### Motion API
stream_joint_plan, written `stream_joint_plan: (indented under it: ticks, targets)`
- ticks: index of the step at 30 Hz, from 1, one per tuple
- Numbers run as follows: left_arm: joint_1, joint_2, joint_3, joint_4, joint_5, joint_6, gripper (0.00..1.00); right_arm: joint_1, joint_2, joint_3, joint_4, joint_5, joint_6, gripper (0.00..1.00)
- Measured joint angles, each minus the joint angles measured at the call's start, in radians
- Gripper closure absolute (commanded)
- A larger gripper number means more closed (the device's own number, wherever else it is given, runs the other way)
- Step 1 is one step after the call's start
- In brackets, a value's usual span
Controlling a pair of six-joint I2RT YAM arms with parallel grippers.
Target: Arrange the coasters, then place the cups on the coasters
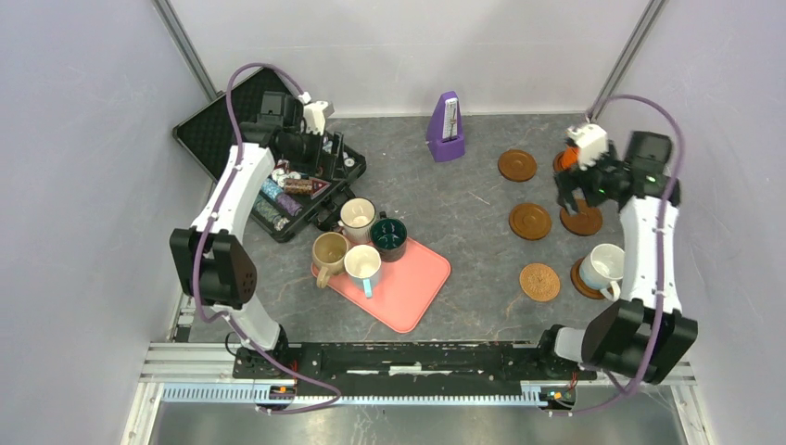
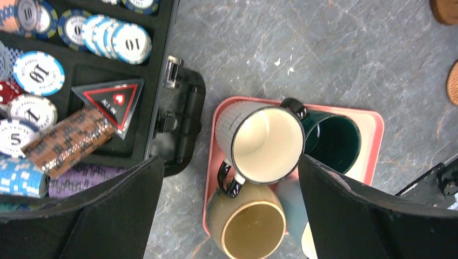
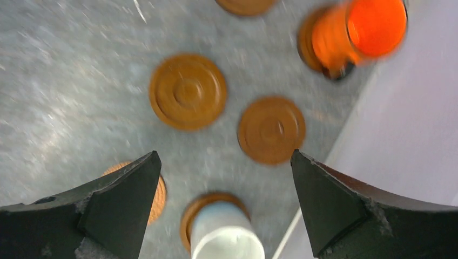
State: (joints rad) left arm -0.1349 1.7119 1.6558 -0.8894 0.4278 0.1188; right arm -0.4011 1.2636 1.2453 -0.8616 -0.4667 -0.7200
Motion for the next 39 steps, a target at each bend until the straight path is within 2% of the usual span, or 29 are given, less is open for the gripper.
stream_joint_plan:
  ticks: [7,11,13,16,24,33,39]
  targets:
    - [0.016,-0.103,-0.112,-0.006,-0.037,0.033,0.00,0.462,0.129,0.048,0.134,0.077,0.129,0.02]
    - [0.029,-0.156,-0.157,-0.014,-0.043,0.045,0.00,0.703,0.192,0.032,0.196,0.068,0.089,0.02]
    - [0.034,-0.167,-0.166,-0.017,-0.046,0.048,0.00,0.764,0.213,0.026,0.216,0.050,0.047,0.02]
    - [0.035,-0.179,-0.174,-0.020,-0.059,0.049,0.00,0.811,0.288,0.059,0.244,0.021,0.008,0.05]
    - [0.035,-0.180,-0.174,-0.021,-0.069,0.048,0.00,0.860,0.690,0.500,0.286,-0.005,0.106,0.10]
    - [0.037,-0.180,-0.175,-0.021,-0.091,0.047,0.00,0.974,0.822,0.546,0.306,-0.003,0.256,0.11]
    - [0.037,-0.180,-0.182,-0.021,-0.105,0.047,0.00,0.991,0.859,0.546,0.335,-0.004,0.338,0.11]
